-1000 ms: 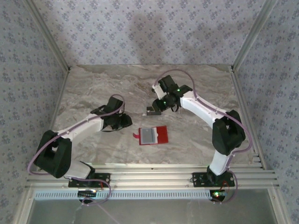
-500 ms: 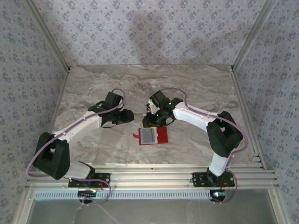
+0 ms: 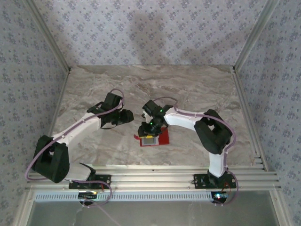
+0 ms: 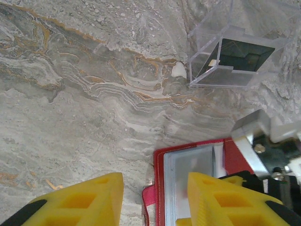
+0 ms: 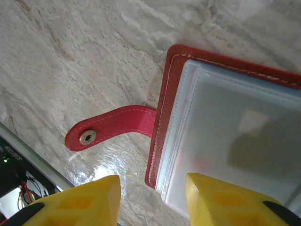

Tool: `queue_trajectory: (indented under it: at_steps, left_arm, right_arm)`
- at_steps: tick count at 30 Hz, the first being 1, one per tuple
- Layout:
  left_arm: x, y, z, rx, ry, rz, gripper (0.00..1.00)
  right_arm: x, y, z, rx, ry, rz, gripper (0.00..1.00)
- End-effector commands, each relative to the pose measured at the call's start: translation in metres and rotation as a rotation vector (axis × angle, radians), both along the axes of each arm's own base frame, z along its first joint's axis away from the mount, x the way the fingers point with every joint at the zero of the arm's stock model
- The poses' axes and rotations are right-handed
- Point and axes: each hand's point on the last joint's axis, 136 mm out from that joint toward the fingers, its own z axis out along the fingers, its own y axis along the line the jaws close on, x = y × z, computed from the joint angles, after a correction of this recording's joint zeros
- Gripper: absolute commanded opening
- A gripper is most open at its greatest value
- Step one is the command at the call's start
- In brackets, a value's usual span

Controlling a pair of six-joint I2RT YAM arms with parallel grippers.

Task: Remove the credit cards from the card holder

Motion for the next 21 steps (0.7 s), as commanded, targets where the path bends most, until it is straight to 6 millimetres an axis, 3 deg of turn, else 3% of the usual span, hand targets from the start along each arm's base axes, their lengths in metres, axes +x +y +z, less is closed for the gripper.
queue_trajectory:
  at_steps: [1, 9, 21]
  left_arm:
    - [-0.004, 0.003, 0.004, -0.014, -0.006, 0.01, 0.41]
    - [-0.005, 0.001, 0.005, -0.029, -0.005, 0.009, 0.41]
    - [-0.007, 0.001, 0.005, -0.036, 0.003, 0.008, 0.41]
  right_arm:
    - [0.001, 0.007, -0.003, -0.001, 0.017, -0.006, 0.43]
    - [-0.003, 0.006, -0.01, -0.02, 0.025, 0.002, 0.43]
    - [-0.007, -0.021, -0.019, -0.191, -0.001, -0.013, 0.44]
